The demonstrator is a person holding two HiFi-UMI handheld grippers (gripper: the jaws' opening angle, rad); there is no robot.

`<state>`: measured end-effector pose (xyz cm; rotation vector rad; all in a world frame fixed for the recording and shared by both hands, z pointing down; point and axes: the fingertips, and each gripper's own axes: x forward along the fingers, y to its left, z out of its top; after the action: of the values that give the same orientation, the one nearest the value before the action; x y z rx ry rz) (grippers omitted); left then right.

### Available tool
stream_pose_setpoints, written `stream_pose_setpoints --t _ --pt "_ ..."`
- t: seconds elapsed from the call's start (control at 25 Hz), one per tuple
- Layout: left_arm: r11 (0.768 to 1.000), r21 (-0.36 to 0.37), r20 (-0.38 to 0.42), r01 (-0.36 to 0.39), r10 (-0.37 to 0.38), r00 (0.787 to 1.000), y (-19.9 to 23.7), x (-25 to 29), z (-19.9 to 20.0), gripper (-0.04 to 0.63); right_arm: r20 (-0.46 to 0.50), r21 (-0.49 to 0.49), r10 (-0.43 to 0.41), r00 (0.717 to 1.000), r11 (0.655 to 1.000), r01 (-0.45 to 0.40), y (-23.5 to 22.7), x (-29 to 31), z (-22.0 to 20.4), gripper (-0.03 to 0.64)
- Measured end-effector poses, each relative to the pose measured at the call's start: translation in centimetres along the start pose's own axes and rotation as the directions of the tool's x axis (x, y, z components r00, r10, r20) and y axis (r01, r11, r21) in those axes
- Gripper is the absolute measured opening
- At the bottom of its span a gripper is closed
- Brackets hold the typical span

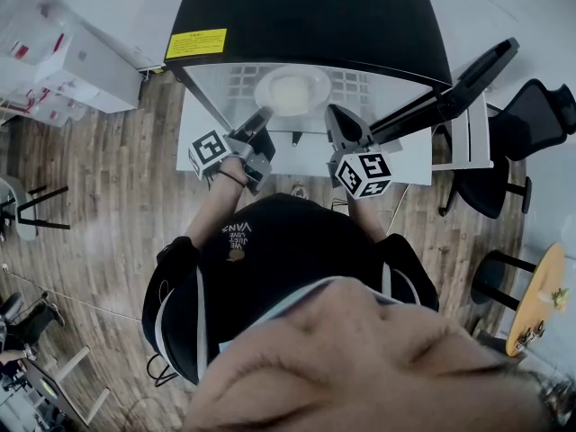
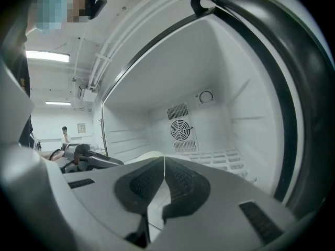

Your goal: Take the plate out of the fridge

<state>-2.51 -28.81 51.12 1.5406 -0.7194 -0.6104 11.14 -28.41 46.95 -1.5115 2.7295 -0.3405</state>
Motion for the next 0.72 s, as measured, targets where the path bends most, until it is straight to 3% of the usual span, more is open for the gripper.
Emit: stream_pose_setpoints --t 0.52,0.64,0.72 --pt "1.000 -0.013 -0.017 0.000 0.000 1.000 0.6 -0.8 -0.3 0.034 0.003 0.138 -0.032 0.999 0.990 0.032 -0.5 0.5 -0.8 0.019" --pt "1.000 -0.017 -0.021 0.003 -0.004 1.000 0.5 -0.9 -0.3 0.034 -0.014 0.161 -0.032 0.999 0.986 0.034 -0.3 0.8 -1.3 0.103" --pt "1.000 -0.019 -0.022 0.003 -0.004 1.000 0.5 -1.0 -0.4 0.034 -0.016 0.186 -0.030 0.999 0.982 0.032 -0.3 0.9 -1.5 0.109"
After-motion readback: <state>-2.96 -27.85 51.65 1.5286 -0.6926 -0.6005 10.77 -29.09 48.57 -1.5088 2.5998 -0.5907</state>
